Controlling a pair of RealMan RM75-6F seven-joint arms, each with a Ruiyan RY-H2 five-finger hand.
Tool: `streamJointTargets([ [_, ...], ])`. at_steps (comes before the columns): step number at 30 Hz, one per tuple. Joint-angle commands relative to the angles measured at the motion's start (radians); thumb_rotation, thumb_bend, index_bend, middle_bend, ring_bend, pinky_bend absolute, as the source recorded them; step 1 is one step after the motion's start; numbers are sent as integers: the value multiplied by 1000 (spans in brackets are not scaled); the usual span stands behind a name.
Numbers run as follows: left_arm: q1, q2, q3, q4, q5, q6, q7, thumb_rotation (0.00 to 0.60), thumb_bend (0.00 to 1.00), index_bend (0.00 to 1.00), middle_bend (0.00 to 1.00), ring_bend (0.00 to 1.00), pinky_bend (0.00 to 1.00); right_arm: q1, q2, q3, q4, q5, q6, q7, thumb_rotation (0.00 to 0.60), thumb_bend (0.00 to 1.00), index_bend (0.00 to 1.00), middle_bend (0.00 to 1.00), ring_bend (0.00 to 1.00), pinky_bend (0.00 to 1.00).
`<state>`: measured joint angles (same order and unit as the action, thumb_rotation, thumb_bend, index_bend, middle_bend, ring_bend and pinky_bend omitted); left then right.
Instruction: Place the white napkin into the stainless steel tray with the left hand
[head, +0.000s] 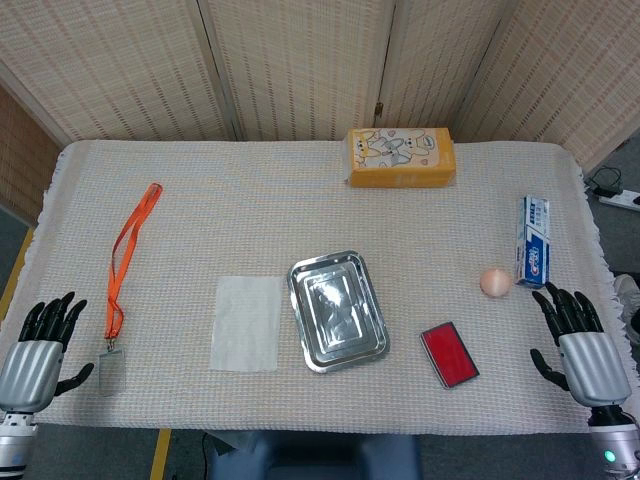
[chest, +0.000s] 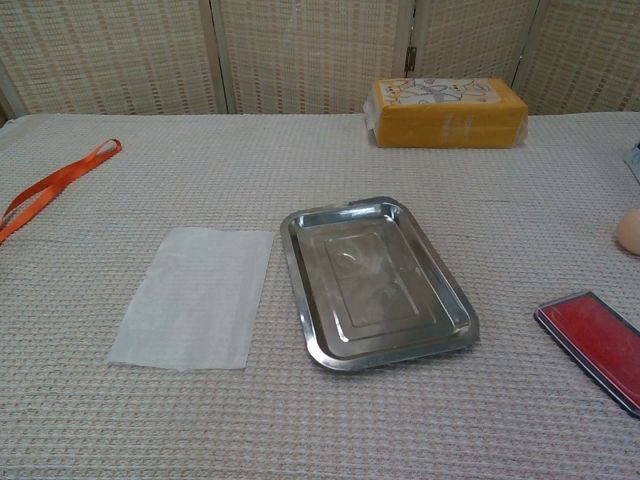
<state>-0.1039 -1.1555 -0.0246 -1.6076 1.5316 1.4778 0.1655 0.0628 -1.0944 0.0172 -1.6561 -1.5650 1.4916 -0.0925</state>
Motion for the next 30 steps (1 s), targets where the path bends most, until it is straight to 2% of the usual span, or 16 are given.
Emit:
streamJointTargets([
  [1,-6,-6,3,2,-2,-14,10,600,250,0,0,0,0,-3,6,-1,1,2,2,4,600,402,0,0,0,0],
  [6,-15,-21,2,9,-18,-37,23,600,250,0,0,0,0,-9,18,-2,2,-8,15,31,600,402,0,0,0,0],
  [8,-22,-25,11,9,8,-40,8,600,249,0,0,0,4,-9,20,-4,5,-17,18,38,600,403,0,0,0,0],
  [10,-25,-34,21,22,60,-17,-7,600,250,4,83,35,78,-11,23,-8,4,-25,20,44,600,403,0,0,0,0],
  [12,-28,-52,32,52,115,11,-17,600,249,53,317,209,374,-14,26,-13,0,-37,27,46,600,403,0,0,0,0],
  [14,-33,-77,49,93,169,27,-29,600,249,163,631,499,737,-21,28,-21,-5,-63,46,46,600,403,0,0,0,0],
  [15,-37,-87,55,107,189,31,-32,600,249,214,738,601,819,-25,28,-25,-3,-74,55,44,600,403,0,0,0,0],
  [18,-54,-142,62,176,282,86,-56,600,248,372,931,790,961,-37,31,-36,1,-78,61,45,600,404,0,0,0,0],
  [20,-68,-189,71,254,347,126,-92,600,248,451,991,889,998,-39,45,-36,-5,-65,56,72,600,403,0,0,0,0],
  [23,-80,-217,97,298,354,104,-160,600,249,500,1000,979,1000,-46,60,-25,-6,-57,77,107,600,403,0,0,0,0],
  [26,-96,-216,127,289,329,27,-211,600,248,485,1000,1000,1000,-50,69,-17,-4,-60,96,135,600,403,0,0,0,0],
  [30,-105,-248,127,291,282,-33,-218,600,249,445,1000,1000,1000,-46,69,-10,-7,-59,96,146,600,402,0,0,0,0],
])
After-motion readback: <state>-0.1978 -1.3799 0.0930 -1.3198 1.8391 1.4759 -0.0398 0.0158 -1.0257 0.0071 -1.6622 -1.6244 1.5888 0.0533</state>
